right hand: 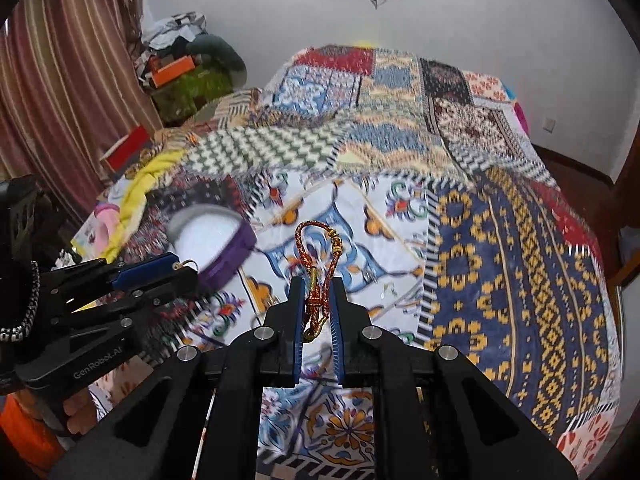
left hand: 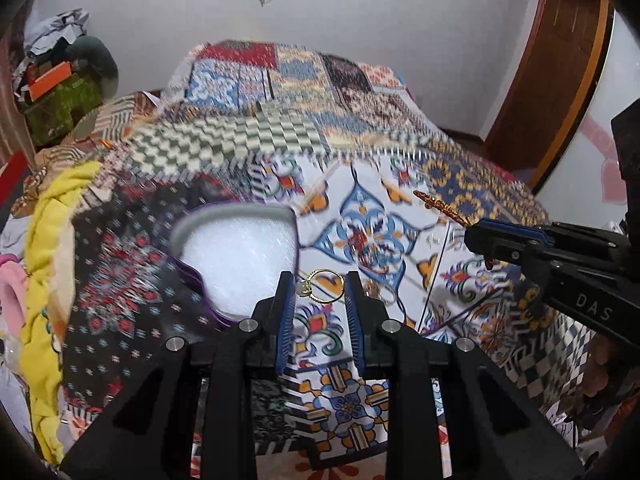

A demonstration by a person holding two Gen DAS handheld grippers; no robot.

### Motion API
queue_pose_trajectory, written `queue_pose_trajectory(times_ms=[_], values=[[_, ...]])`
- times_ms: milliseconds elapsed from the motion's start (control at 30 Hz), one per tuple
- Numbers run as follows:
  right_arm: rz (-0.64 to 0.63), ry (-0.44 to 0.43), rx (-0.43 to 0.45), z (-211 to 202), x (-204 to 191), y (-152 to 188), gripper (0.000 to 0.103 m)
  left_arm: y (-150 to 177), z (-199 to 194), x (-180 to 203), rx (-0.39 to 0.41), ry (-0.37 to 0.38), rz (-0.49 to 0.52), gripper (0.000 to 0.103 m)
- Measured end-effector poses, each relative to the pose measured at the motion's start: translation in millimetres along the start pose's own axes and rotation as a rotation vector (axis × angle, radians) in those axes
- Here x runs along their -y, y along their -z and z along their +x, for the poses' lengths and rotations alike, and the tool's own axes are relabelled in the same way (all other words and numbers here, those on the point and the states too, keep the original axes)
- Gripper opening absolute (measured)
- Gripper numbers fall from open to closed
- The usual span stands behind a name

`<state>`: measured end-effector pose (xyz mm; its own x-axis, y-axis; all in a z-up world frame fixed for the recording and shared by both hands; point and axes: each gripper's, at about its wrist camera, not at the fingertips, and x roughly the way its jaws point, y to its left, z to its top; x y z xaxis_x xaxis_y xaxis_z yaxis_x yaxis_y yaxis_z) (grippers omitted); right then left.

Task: Organize jewelry
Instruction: 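Carry the bracelet into the purple tin with the right tool while the left tool carries the ring there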

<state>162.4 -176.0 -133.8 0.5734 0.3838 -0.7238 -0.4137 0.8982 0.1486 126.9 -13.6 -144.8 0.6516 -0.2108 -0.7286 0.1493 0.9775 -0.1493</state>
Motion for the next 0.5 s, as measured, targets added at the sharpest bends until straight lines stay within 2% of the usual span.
queue_pose_trajectory(times_ms=[333,500], values=[[-0.032,-0.037,0.077,-8.8,-24.8,-24.2,0.011,-24.1,-39.2,-30.1,0.119,-0.057,-0.051,0.024],[-0.042,-0.067,0.092,-2.6,-38.5,-35.5,0.011,-31.3,-47.1,-46.4,0.150,-0.088,-0.076,0.024]])
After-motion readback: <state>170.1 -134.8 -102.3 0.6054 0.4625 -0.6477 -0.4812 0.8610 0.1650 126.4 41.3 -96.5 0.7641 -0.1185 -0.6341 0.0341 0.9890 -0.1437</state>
